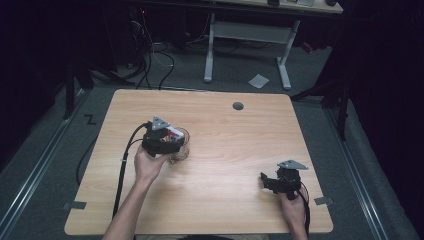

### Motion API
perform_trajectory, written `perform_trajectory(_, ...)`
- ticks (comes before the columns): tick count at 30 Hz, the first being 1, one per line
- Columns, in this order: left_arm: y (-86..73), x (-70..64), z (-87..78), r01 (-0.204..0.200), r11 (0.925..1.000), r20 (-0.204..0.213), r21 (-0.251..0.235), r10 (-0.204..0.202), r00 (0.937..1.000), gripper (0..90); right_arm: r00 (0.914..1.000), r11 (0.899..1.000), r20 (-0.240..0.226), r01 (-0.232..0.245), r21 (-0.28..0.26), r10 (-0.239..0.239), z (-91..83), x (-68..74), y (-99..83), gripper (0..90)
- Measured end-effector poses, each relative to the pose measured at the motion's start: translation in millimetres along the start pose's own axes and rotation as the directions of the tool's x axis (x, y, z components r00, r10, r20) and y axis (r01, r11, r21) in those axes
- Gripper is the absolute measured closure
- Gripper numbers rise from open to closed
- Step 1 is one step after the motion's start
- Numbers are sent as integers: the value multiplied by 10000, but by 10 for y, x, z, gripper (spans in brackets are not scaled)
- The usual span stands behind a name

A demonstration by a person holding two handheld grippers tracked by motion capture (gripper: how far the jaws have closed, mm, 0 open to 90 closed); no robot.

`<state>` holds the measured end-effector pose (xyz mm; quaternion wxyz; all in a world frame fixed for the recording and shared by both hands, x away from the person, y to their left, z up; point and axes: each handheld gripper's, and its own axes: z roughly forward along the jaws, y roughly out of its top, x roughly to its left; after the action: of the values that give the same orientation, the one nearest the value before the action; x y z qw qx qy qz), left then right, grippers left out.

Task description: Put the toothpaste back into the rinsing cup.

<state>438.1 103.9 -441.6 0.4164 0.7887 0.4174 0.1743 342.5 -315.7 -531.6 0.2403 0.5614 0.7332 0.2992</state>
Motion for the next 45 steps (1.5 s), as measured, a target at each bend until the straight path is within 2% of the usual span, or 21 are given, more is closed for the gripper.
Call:
perform_trajectory(13, -35, 30, -189, -27, 9997, 40, -243, 28, 10000, 237, 10000, 10000, 4, -1, 1, 1, 0, 0, 0, 167)
perform_trajectory(17, -68, 51, -288, 64, 9991, -37, -423, -66, 10000, 237, 10000, 10000, 7, -2, 3, 2, 0, 0, 0, 167)
perform_trajectory(22, -107, 79, -415, 276, 9968, 79, -757, -271, 9996, 241, 10000, 10000, 6, 0, 1, 0, 0, 0, 0, 167)
perform_trajectory(27, -121, 103, -464, 366, 9960, 90, -814, -359, 9993, 246, 10000, 10000, 4, -4, 2, 4, 0, 0, 0, 166)
perform_trajectory(36, -196, 239, -681, 721, 9904, -128, -1182, -741, 9972, 251, 10000, 10000, 13, -6, 4, 6, 0, 0, 0, 165)
perform_trajectory(41, -251, 279, -767, 784, 9872, -236, -1388, -825, 9963, 260, 10000, 10000, 16, -7, 7, 7, 0, 0, 0, 165)
perform_trajectory(45, -280, 296, -798, 805, 9891, -393, -1229, -860, 9955, 260, 10000, 10000, 21, -25, 9, 25, -1, 0, -1, 165)
